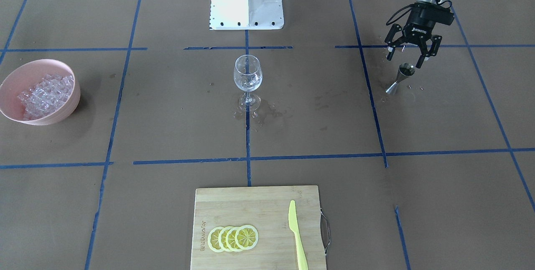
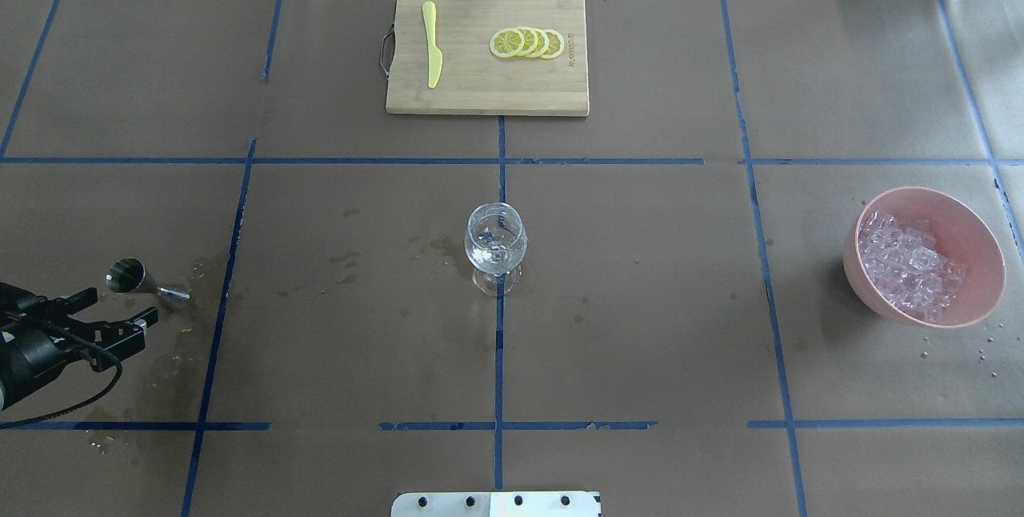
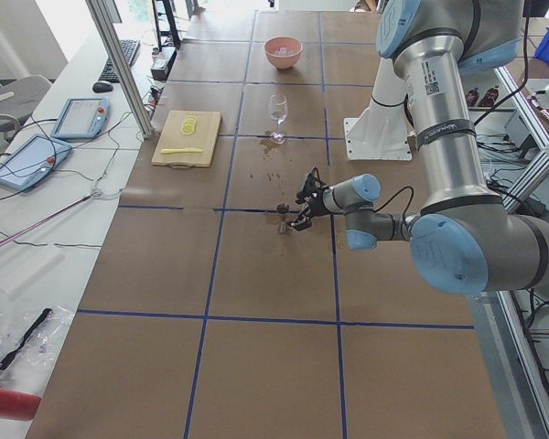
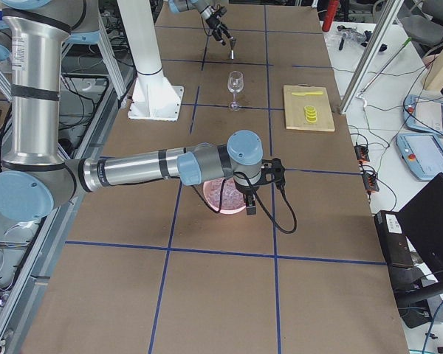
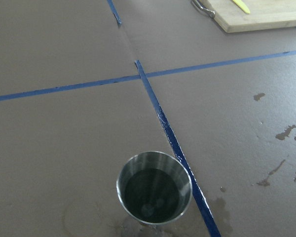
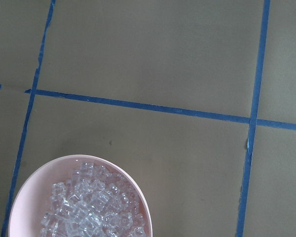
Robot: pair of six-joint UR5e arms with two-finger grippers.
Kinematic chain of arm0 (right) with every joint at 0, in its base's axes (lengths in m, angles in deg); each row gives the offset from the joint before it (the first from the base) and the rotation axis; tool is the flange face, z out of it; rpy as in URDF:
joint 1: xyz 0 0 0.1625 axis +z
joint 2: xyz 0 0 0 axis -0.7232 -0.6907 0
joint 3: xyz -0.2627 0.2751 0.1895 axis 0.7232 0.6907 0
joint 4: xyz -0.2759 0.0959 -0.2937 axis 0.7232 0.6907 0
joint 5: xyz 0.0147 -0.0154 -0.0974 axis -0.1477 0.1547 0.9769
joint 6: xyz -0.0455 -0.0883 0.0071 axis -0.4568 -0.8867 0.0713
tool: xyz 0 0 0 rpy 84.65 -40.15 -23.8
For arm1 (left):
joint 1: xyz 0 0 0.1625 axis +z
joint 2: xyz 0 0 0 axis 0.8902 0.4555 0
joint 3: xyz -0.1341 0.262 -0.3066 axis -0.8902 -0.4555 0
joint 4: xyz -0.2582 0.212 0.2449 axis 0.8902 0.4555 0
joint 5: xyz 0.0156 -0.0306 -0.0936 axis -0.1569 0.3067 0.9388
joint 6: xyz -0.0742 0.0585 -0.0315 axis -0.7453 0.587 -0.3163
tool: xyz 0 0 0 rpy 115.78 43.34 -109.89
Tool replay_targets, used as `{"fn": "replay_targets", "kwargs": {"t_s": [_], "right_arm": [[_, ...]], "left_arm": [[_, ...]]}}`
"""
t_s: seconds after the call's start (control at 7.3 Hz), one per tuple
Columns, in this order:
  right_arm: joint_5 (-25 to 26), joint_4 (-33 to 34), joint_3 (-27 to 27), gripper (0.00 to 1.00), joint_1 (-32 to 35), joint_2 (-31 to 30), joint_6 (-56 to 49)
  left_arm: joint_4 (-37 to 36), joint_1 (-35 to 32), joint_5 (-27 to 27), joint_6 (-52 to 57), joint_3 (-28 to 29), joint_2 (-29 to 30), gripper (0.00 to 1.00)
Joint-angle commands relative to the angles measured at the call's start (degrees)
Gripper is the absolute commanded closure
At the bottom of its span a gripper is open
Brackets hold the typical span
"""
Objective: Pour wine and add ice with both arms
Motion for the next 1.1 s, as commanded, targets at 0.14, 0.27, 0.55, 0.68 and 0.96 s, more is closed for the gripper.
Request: {"fn": "replay_targets", "kwargs": {"t_s": [0.14, 0.27, 0.55, 0.68, 0.96], "right_arm": [[0.0, 0.1, -0.2, 0.00, 0.0, 0.1, 0.0], [0.0, 0.1, -0.2, 0.00, 0.0, 0.2, -0.1], [0.0, 0.0, -0.3, 0.00, 0.0, 0.2, -0.1], [0.0, 0.0, -0.3, 0.00, 0.0, 0.2, -0.1], [0.1, -1.8, -0.2, 0.00, 0.0, 0.1, 0.0]], "left_arm": [[-6.3, 5.2, -14.2, -3.8, 1.3, 3.5, 0.01], [-6.3, 6.0, -18.2, -8.5, 4.8, 4.3, 0.01], [-6.3, 6.3, -22.6, -10.1, 7.8, 7.5, 0.01], [-6.3, 6.3, -23.6, -13.3, 9.3, 9.5, 0.01], [-6.0, 6.3, -28.2, -14.8, 13.3, 10.3, 0.01]]}}
